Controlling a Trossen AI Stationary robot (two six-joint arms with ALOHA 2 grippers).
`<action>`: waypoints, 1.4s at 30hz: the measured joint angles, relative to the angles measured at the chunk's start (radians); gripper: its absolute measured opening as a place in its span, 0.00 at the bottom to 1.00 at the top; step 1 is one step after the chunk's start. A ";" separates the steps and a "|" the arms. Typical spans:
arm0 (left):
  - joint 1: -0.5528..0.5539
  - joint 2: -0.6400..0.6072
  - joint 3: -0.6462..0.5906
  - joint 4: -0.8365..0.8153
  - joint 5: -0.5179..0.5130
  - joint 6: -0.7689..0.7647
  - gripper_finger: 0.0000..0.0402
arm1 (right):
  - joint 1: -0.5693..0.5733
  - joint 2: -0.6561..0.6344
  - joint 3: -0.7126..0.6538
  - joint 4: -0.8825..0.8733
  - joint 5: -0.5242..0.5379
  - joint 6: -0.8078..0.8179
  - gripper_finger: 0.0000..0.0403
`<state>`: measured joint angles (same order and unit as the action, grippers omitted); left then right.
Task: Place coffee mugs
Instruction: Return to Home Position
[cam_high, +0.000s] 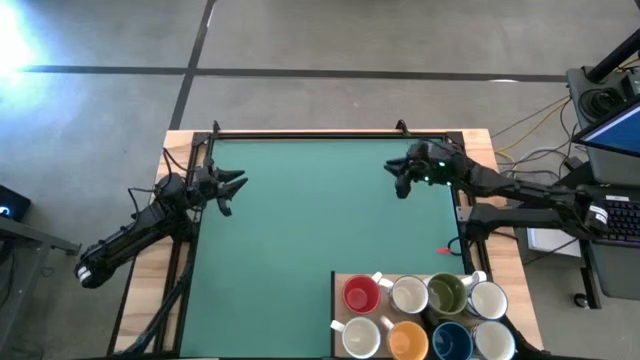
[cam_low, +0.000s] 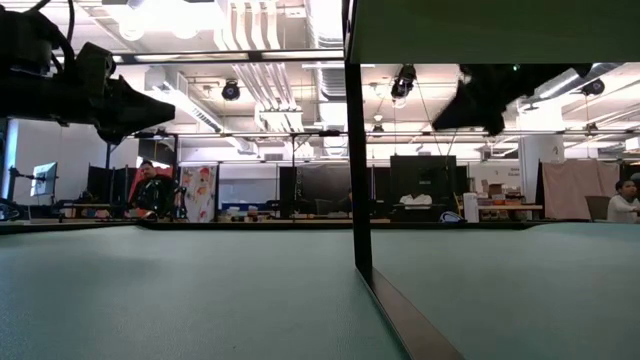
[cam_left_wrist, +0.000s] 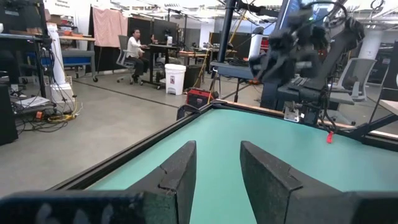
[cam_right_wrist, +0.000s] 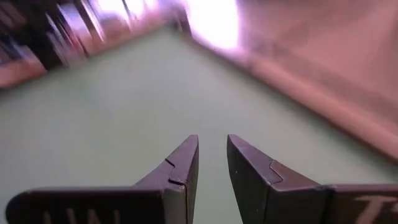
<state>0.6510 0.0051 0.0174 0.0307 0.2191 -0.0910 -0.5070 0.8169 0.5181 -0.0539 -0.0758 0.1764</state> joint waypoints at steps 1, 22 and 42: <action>0.000 0.000 0.000 0.000 0.000 0.000 0.27 | 0.004 -0.022 -0.030 0.095 0.000 -0.015 0.18; 0.000 0.000 0.000 0.000 0.000 0.000 0.27 | 0.062 -0.450 -0.447 0.695 0.060 -0.142 0.18; 0.000 0.000 0.000 0.000 0.000 0.000 0.27 | 0.062 -0.704 -0.505 0.596 0.050 -0.149 0.18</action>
<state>0.6510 0.0051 0.0174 0.0303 0.2192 -0.0908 -0.4450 0.1130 0.0135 0.5422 -0.0257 0.0278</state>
